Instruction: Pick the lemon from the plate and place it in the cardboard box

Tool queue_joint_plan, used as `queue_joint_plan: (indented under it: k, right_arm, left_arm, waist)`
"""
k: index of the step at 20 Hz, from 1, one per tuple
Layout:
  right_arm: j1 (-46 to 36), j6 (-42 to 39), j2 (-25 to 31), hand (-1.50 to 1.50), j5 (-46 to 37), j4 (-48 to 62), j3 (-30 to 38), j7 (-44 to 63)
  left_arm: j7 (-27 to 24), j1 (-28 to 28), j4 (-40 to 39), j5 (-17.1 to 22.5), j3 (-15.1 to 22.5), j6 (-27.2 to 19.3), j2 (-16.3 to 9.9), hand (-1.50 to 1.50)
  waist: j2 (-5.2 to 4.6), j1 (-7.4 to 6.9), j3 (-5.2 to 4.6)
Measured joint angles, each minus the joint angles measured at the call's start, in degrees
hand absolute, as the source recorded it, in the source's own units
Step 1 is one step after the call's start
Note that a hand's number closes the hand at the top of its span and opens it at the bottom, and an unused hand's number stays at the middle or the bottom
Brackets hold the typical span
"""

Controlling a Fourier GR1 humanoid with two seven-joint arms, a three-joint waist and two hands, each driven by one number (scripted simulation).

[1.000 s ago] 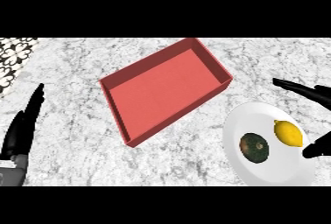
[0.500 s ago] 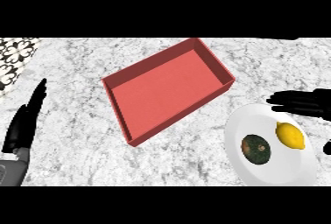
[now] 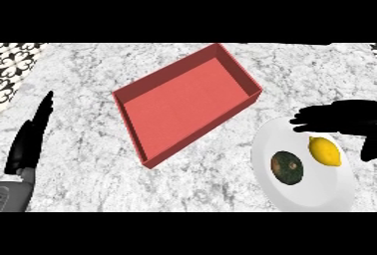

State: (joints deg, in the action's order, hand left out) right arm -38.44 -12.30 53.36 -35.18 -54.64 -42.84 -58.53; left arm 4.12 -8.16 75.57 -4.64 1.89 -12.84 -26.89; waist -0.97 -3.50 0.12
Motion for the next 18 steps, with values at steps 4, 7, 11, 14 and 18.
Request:
queue_joint_plan:
  k: [4, 7, 11, 14, 18]
  right_arm:
    - [-2.65, 2.17, -3.94, -1.50, -3.54, 6.68, -1.68, -1.39]
    - [-3.58, 3.65, -6.46, -1.50, -5.27, 10.14, -2.45, -2.24]
    - [-4.87, 4.89, -8.93, -1.50, -6.61, 13.51, -2.68, -3.04]
    - [-5.33, 5.52, -9.79, -1.50, -6.79, 15.48, -3.02, -4.00]
    - [-5.31, 5.69, -9.91, -1.50, -6.18, 14.78, -3.95, -4.95]
  left_arm:
    - [0.82, 0.57, 1.03, -0.77, 0.03, -0.64, 0.68, 0.00]
    - [0.68, 1.04, 0.81, -0.35, -1.15, -0.01, 0.19, 0.00]
    - [0.40, 1.05, 0.39, -0.35, -2.33, 0.84, -0.50, 0.00]
    - [0.46, 0.82, 0.34, -0.53, -2.60, 0.83, -0.17, 0.00]
    - [-0.26, 1.09, -0.36, -0.69, -3.17, 0.97, -0.09, 0.00]
  waist:
    - [0.23, 0.70, -0.01]
    - [0.37, 1.22, -0.04]
    - [0.50, 1.74, -0.06]
    - [0.51, 1.87, -0.07]
    - [0.61, 2.25, -0.08]
